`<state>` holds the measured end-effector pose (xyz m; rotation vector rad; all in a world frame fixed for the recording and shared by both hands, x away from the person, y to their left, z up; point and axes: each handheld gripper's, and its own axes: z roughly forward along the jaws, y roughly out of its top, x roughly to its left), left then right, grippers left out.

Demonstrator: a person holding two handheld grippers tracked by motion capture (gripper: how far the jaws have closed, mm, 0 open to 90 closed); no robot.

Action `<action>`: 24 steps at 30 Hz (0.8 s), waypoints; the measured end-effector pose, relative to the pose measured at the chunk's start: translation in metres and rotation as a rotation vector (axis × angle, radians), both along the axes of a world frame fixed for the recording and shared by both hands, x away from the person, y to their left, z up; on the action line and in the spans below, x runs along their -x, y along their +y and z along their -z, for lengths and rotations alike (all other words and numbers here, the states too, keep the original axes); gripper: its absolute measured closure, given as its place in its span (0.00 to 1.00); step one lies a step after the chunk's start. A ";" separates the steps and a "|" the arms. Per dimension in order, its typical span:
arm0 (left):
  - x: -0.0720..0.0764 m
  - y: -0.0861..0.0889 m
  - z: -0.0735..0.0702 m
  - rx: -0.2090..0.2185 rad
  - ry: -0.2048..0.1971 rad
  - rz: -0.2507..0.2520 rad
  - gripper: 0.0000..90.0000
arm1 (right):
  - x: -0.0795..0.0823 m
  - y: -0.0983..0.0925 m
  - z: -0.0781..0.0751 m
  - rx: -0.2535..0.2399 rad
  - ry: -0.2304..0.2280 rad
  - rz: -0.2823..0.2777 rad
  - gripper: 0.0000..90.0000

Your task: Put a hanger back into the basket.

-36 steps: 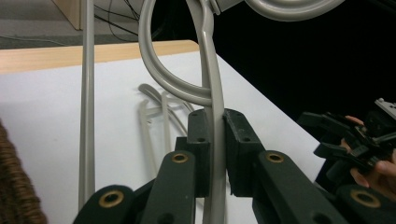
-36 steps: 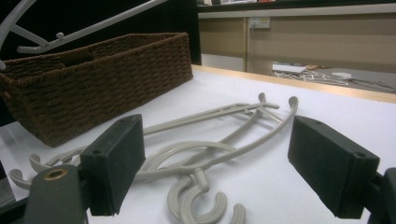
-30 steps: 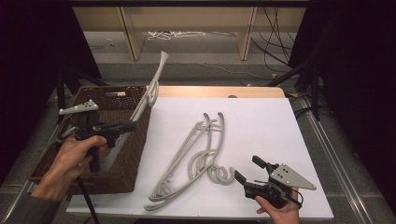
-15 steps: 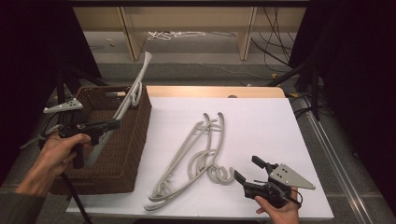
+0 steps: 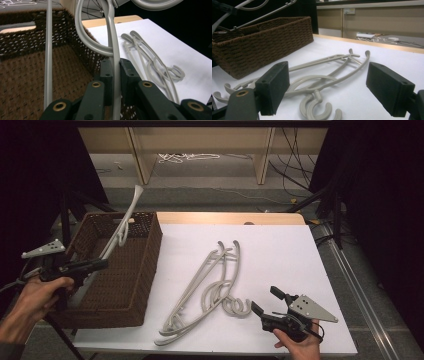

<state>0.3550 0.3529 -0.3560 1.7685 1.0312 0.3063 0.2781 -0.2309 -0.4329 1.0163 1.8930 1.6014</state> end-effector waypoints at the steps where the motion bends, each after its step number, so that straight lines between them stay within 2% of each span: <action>1: 0.001 0.002 0.001 -0.005 0.006 0.005 0.90 | 0.001 0.000 0.000 0.006 0.011 0.003 0.22; 4: 0.003 0.007 0.003 -0.024 0.005 0.030 0.90 | 0.000 0.000 0.000 0.001 0.009 -0.002 0.22; 7: 0.005 0.010 0.005 -0.060 0.008 0.057 0.90 | 0.000 0.000 0.000 -0.004 0.015 0.001 0.22; 10: 0.005 0.012 0.005 -0.087 0.014 0.061 0.90 | 0.000 0.000 0.000 -0.004 0.013 0.001 0.22; 13: 0.003 0.017 0.007 -0.113 0.015 0.097 0.90 | 0.000 0.000 0.000 -0.001 0.012 -0.002 0.22; 14: 0.002 0.017 0.007 -0.111 0.016 0.108 0.90 | 0.000 0.000 0.000 -0.002 0.012 -0.002 0.22; 15: 0.002 0.017 0.008 -0.110 0.012 0.092 0.90 | 0.000 0.000 0.001 -0.003 0.011 -0.002 0.22; 16: 0.001 0.016 0.009 -0.110 0.019 0.098 0.90 | 0.000 0.000 0.001 -0.003 0.014 0.000 0.22; 18: 0.001 0.015 0.009 -0.131 0.033 0.101 0.90 | 0.000 0.000 0.001 -0.002 0.017 0.001 0.22; 19: 0.001 0.014 0.009 -0.128 0.015 0.104 0.90 | 0.000 0.000 0.001 -0.002 0.017 0.001 0.22; 20: 0.001 0.015 0.007 -0.127 0.022 0.094 0.90 | 0.000 0.000 0.001 -0.002 0.018 0.001 0.22; 22: 0.001 0.018 0.006 -0.117 0.004 0.090 0.90 | 0.001 0.000 0.000 -0.004 0.020 -0.003 0.22; 23: 0.001 0.020 0.005 -0.098 -0.002 0.082 0.90 | 0.000 0.000 0.001 -0.002 0.014 -0.003 0.22; 24: 0.001 0.022 0.004 -0.102 -0.004 0.082 0.90 | 0.000 0.000 0.001 -0.002 0.017 -0.001 0.22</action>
